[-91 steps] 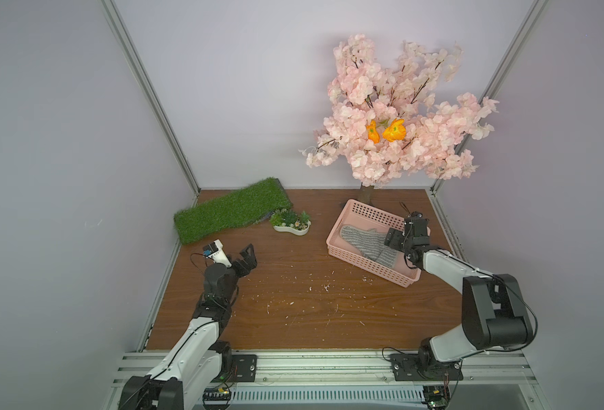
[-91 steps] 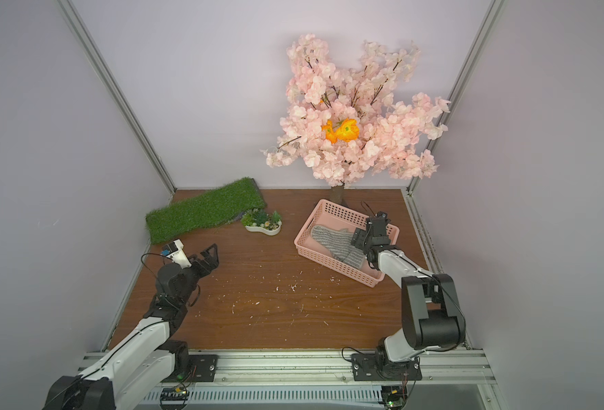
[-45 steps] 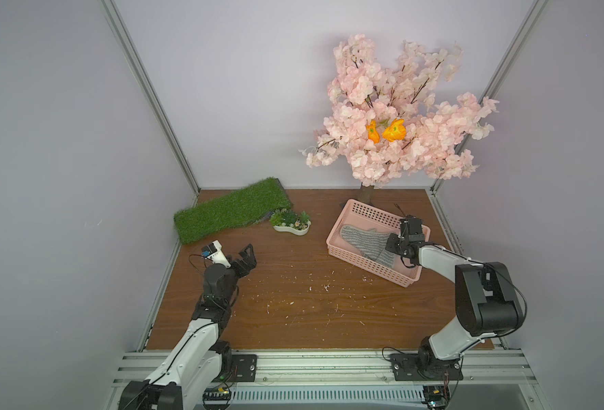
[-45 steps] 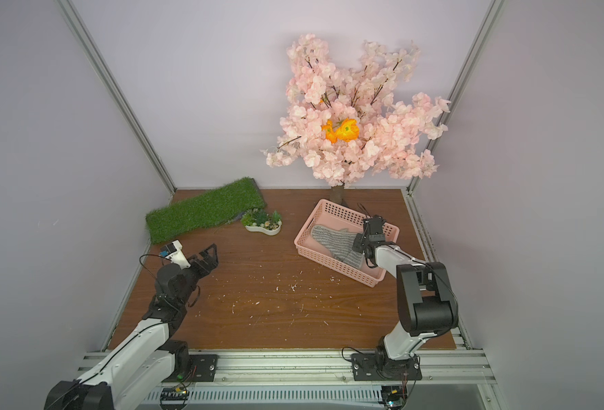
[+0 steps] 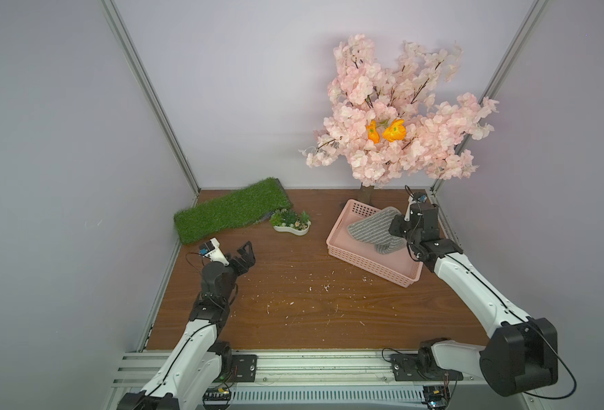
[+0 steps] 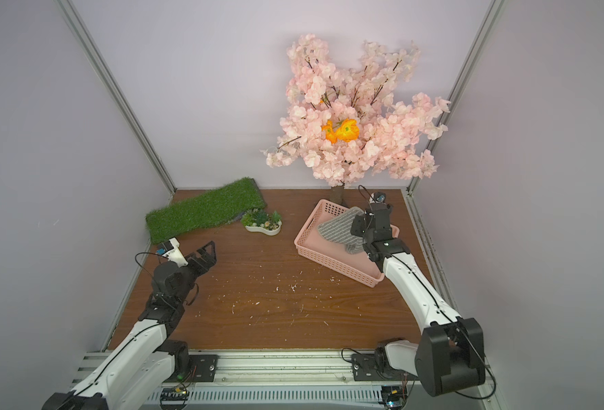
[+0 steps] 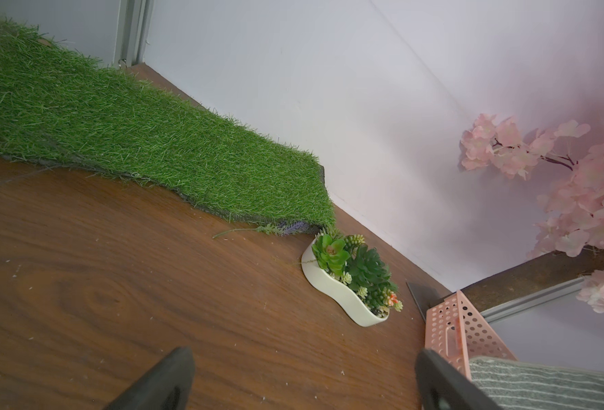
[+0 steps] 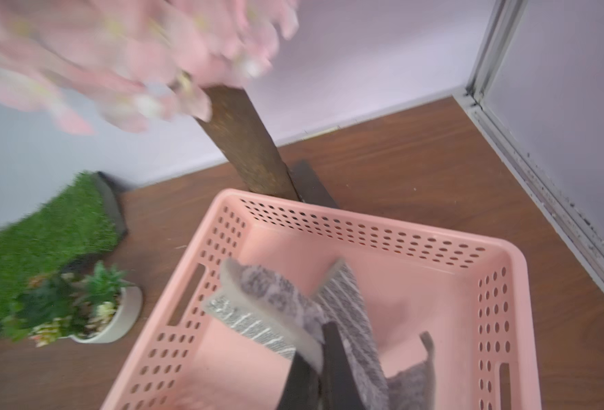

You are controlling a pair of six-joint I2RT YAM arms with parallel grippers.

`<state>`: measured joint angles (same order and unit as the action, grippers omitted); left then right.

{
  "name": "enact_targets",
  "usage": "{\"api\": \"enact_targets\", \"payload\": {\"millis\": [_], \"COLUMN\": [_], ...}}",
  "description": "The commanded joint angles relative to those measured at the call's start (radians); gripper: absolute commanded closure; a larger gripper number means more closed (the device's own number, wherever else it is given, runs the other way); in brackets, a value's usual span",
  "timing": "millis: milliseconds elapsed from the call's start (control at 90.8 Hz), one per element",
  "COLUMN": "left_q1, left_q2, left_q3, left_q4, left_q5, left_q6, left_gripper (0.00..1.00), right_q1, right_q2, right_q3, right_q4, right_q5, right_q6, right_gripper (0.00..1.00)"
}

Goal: Fold the square dishcloth
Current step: Pick up the cleaning item from the bin, then place the cleaning item at the center of the board.

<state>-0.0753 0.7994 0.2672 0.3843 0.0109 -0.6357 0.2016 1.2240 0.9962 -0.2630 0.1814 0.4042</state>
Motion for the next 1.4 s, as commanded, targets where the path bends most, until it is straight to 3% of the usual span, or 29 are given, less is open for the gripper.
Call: {"api": "enact_targets", "payload": {"millis": [0,429,693,881,1112,1255,1387], "left_q1": [0.012,0.013,0.012,0.012,0.012,0.012,0.012], "left_q2": [0.002,0.001,-0.029,-0.061,-0.147,-0.196,-0.169], "left_q3": [0.039,0.05,0.086,0.163,0.25,0.265,0.281], "left_q4": [-0.053,-0.08,-0.159,-0.354,-0.569,-0.57,-0.561], "left_q5": [-0.015,-0.008,-0.053,-0.169,-0.309,-0.304,-0.257], "left_q6": [-0.013,-0.033,-0.08,-0.162,-0.23,-0.225,-0.19], "left_gripper": [0.01,0.01,0.01,0.01,0.01,0.0,0.01], "right_q1": [0.056,0.431,0.699,0.847,0.944,0.955,0.91], "right_q2": [-0.068,-0.059,0.118,0.256,0.42,0.449,0.427], "right_q3": [0.065,0.346,0.521,0.608,0.703,0.687,0.562], "right_q4": [-0.065,-0.118,-0.11,-0.067,-0.043,-0.059,-0.073], "right_q5": [0.062,0.11,0.168,0.165,0.102,0.113,0.164], "right_q6": [-0.014,0.003,-0.015,0.035,0.147,0.205,0.26], "right_gripper": [1.0,1.0,1.0,1.0,1.0,1.0,1.0]}}
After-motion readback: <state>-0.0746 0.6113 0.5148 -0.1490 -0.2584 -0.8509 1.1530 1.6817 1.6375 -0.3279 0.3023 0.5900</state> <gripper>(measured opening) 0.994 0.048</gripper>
